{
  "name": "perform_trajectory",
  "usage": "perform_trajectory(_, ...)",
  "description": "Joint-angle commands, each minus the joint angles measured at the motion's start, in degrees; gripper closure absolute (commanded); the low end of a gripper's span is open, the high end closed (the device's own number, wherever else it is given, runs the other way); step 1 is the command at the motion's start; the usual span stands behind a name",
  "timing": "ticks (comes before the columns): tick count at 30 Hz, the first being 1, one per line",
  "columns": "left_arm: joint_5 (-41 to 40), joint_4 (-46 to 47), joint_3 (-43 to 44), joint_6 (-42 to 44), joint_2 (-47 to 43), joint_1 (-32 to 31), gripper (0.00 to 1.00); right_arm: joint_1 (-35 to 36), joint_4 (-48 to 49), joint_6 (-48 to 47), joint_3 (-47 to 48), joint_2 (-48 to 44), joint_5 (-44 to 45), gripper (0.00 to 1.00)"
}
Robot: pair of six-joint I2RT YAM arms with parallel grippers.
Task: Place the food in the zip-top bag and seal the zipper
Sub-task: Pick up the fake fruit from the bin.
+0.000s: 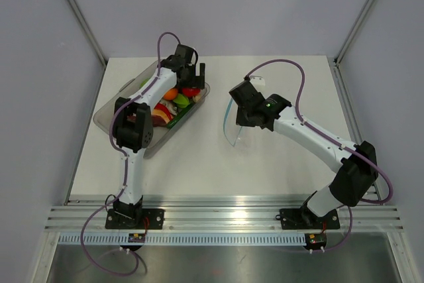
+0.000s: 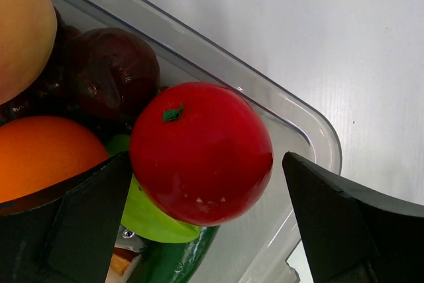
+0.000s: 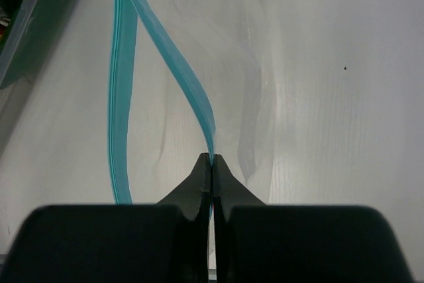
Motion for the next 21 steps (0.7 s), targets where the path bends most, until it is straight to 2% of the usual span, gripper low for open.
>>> perform_trajectory(1,-1.65,2.33,2.45,1.03,0.53,0.10,0.01,0.44,1.81,-0.22,0.21,-1.72,-0.40,1.00)
perform_trajectory(4,-1.92,2.33,1.58,1.20,0.35,0.10,0.03,0.44,1.72,-0.23,0.30,-1.81,-0.31,1.00)
perform_trajectory(7,-1.92,2.77,0.26,1.55,-0.52,0.10,0.16,0.44,1.90,-0.05,0.30,-1.98,-0.31,1.00)
perform_trajectory(8,-2.09,2.95,-0.27,1.56,-0.96,0.10,0.24,0.44,1.90,0.04,0.30,-1.98,-0.40,1.00)
perform_trajectory(12,-2.88,4.00,-2.73,1.91,-4.13,0.10,0.37,0.44,1.90,0.30,-0.05,-2.24,-0.49,1.00)
perform_trajectory(15,-3.23,4.09,-4.49,2.00,-7.55,0.02,0.41,0.44,2.07,0.39,-0.22,-2.33,-0.66,1.00)
perform_trajectory(21,-3.59,4.80,-9.05,1.82,-15.19,0.10,0.42,0.44,4.09,-2.59,2.32,1.08,-1.28,1.00)
